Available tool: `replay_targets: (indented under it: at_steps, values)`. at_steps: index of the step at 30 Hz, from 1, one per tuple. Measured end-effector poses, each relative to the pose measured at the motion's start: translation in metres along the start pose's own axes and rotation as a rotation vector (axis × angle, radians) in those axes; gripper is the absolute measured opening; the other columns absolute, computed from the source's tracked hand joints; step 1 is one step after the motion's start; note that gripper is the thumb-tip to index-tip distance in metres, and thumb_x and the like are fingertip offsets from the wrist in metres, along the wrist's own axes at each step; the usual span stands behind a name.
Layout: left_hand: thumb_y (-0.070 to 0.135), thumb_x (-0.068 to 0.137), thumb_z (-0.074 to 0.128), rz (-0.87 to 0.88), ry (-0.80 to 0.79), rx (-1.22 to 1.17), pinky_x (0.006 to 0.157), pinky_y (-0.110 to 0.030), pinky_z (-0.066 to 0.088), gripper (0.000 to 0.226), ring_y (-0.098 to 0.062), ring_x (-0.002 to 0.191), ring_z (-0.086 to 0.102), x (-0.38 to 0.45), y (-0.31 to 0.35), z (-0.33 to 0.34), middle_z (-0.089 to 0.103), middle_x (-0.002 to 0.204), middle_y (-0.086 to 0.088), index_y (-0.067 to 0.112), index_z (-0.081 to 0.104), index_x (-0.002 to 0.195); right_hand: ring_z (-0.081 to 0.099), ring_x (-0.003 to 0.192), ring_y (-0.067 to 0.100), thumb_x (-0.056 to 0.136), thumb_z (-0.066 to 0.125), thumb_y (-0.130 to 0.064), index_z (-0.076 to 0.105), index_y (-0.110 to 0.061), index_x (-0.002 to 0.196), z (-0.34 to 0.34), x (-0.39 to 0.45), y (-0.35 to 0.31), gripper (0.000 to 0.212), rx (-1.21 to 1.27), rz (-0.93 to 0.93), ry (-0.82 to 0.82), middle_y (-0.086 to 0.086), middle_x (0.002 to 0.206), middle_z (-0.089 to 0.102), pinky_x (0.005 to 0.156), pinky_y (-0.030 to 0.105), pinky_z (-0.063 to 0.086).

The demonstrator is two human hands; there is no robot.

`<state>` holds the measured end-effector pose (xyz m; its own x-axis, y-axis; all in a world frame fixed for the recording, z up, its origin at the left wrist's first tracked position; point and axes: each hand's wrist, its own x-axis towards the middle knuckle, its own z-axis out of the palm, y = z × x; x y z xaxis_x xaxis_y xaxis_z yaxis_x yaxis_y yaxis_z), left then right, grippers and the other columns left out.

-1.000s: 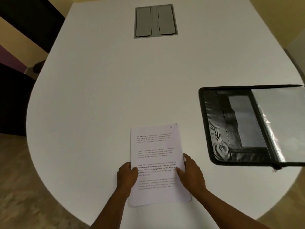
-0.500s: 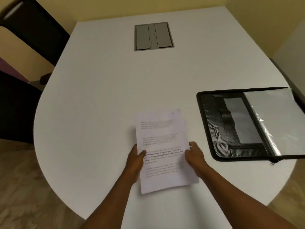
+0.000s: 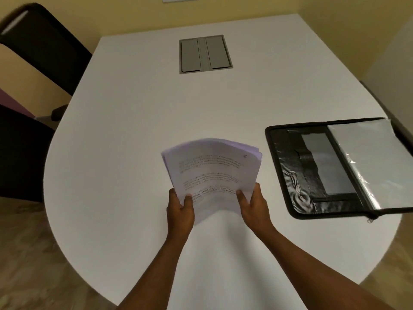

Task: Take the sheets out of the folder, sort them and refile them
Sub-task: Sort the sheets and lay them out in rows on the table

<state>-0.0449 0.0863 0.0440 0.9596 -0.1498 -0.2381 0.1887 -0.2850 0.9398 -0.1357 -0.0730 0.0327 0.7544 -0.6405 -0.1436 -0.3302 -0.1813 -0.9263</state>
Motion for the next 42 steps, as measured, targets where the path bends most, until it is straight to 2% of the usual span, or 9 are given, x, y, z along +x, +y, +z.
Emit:
replay_targets:
  at_steps: [6, 12, 16, 18, 21, 27, 32, 36, 42]
  values:
    - [0.005, 0.089, 0.051, -0.339, -0.140, 0.046, 0.081, -0.035, 0.056, 0.028, -0.019, 0.090, 0.067, 0.015, -0.024, -0.010, 0.068, 0.102, 0.002, 0.019, 0.058, 0.113, 0.055, 0.089, 0.011, 0.098, 0.056, -0.022, 0.056, -0.010, 0.115, -0.011, 0.018, 0.026, 0.021, -0.155, 0.177, -0.074, -0.001, 0.107, 0.062, 0.068, 0.015, 0.040]
    - [0.012, 0.086, 0.056, -0.430, -0.068, 0.381, 0.067, -0.026, 0.048, 0.036, -0.019, 0.085, 0.059, 0.004, -0.058, 0.010, 0.061, 0.117, -0.010, 0.011, 0.047, 0.121, 0.060, 0.087, 0.015, 0.095, 0.060, -0.021, 0.055, -0.014, 0.114, 0.001, 0.007, 0.062, 0.020, -0.283, 0.341, -0.180, 0.007, 0.114, 0.067, 0.074, 0.023, 0.048]
    - [0.027, 0.080, 0.068, -0.014, -0.003, 0.915, 0.096, -0.041, 0.042, 0.066, -0.030, 0.117, 0.047, -0.003, -0.071, 0.022, 0.043, 0.134, -0.012, 0.011, 0.041, 0.139, 0.059, 0.110, 0.020, 0.093, 0.063, -0.021, 0.041, -0.013, 0.140, 0.007, -0.010, 0.070, 0.052, -0.347, 0.229, -0.125, 0.006, 0.129, 0.059, 0.089, 0.027, 0.046]
    - [0.023, 0.082, 0.068, 0.217, -0.110, 0.858, 0.097, -0.040, 0.045, 0.051, -0.028, 0.115, 0.049, -0.004, -0.073, 0.033, 0.047, 0.129, -0.009, 0.011, 0.053, 0.129, 0.051, 0.122, 0.021, 0.093, 0.062, -0.027, 0.035, -0.014, 0.146, 0.010, -0.016, 0.074, 0.061, -0.398, 0.204, -0.134, 0.006, 0.138, 0.050, 0.100, 0.033, 0.044]
    - [0.023, 0.089, 0.064, 0.125, -0.328, 0.661, 0.102, -0.028, 0.042, 0.040, -0.018, 0.121, 0.046, -0.002, -0.067, 0.045, 0.048, 0.129, -0.003, 0.013, 0.054, 0.127, 0.039, 0.133, 0.021, 0.094, 0.059, -0.034, 0.029, -0.015, 0.149, 0.016, -0.020, 0.075, 0.065, -0.491, 0.196, -0.170, 0.005, 0.147, 0.038, 0.107, 0.034, 0.036]
    - [0.034, 0.091, 0.061, 0.069, -0.339, 0.690, 0.096, -0.022, 0.039, 0.040, -0.016, 0.121, 0.046, 0.009, -0.067, 0.052, 0.049, 0.129, 0.000, 0.019, 0.054, 0.127, 0.039, 0.129, 0.022, 0.091, 0.063, -0.031, 0.029, -0.014, 0.148, 0.023, -0.017, 0.076, 0.068, -0.438, 0.183, -0.095, 0.006, 0.142, 0.041, 0.104, 0.035, 0.038]
    - [0.044, 0.090, 0.060, 0.058, -0.325, 0.722, 0.094, -0.025, 0.041, 0.040, -0.018, 0.119, 0.046, 0.014, -0.067, 0.051, 0.050, 0.127, -0.002, 0.022, 0.058, 0.124, 0.045, 0.124, 0.018, 0.092, 0.064, -0.026, 0.050, -0.016, 0.135, 0.024, -0.008, 0.075, 0.047, -0.428, 0.148, -0.085, 0.004, 0.135, 0.048, 0.099, 0.029, 0.042]
    - [0.061, 0.089, 0.050, 0.046, -0.304, 0.833, 0.083, -0.023, 0.042, 0.049, -0.017, 0.112, 0.050, 0.014, -0.057, 0.059, 0.054, 0.120, -0.002, 0.025, 0.063, 0.119, 0.041, 0.130, 0.022, 0.091, 0.065, -0.029, 0.037, -0.014, 0.145, 0.030, -0.008, 0.074, 0.062, -0.412, 0.192, -0.055, 0.004, 0.141, 0.043, 0.103, 0.035, 0.040]
    - [0.041, 0.090, 0.061, -0.006, -0.351, 0.862, 0.087, -0.022, 0.043, 0.038, -0.017, 0.116, 0.044, 0.017, -0.057, 0.067, 0.045, 0.122, -0.005, 0.012, 0.061, 0.115, 0.046, 0.123, 0.022, 0.087, 0.069, -0.029, 0.048, -0.014, 0.135, 0.034, -0.004, 0.077, 0.054, -0.428, 0.277, -0.049, 0.008, 0.135, 0.049, 0.100, 0.035, 0.044]
